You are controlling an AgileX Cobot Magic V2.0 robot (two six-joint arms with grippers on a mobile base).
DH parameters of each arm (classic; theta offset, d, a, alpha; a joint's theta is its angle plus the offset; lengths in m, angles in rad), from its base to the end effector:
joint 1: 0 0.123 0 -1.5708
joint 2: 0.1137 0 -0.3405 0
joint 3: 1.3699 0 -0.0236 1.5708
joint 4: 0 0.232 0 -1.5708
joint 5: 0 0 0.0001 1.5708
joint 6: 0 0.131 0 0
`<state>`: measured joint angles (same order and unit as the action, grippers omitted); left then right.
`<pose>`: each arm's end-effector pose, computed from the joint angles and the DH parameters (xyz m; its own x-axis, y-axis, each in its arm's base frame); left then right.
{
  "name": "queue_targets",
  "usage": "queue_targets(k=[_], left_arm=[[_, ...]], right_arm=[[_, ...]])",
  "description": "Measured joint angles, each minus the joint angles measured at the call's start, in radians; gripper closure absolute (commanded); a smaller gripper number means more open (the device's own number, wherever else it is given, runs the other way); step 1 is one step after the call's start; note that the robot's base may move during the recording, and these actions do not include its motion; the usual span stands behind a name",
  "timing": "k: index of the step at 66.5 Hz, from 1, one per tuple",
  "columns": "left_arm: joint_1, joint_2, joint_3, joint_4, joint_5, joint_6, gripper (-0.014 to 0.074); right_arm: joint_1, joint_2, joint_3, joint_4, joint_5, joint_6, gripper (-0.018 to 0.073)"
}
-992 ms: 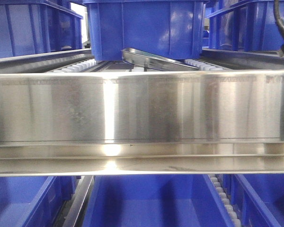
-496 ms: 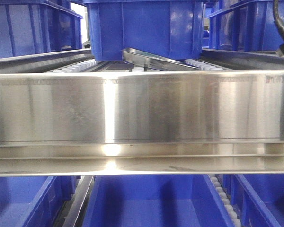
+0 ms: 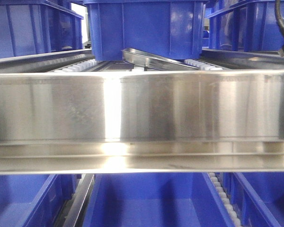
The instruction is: Move two blue bins to right shelf middle
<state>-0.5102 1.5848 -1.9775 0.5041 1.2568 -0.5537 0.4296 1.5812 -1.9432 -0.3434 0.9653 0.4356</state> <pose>0.3125 -0.1059 0.5106 -0.5941 -0.0497 -0.8029 -0.0933 0.9956 0.0074 0.3352 0.1136 0.5238 -0.4557 0.0372 -0.8894 -0.0739 0.9941 0.0794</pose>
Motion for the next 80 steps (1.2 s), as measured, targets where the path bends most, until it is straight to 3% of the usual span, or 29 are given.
queue_targets(k=[80], left_arm=[[0.000,-0.010,-0.002,0.022,-0.004,-0.004,0.0708]], right_arm=[[-0.004,0.002,0.000,-0.002,-0.063,-0.004,0.0721]])
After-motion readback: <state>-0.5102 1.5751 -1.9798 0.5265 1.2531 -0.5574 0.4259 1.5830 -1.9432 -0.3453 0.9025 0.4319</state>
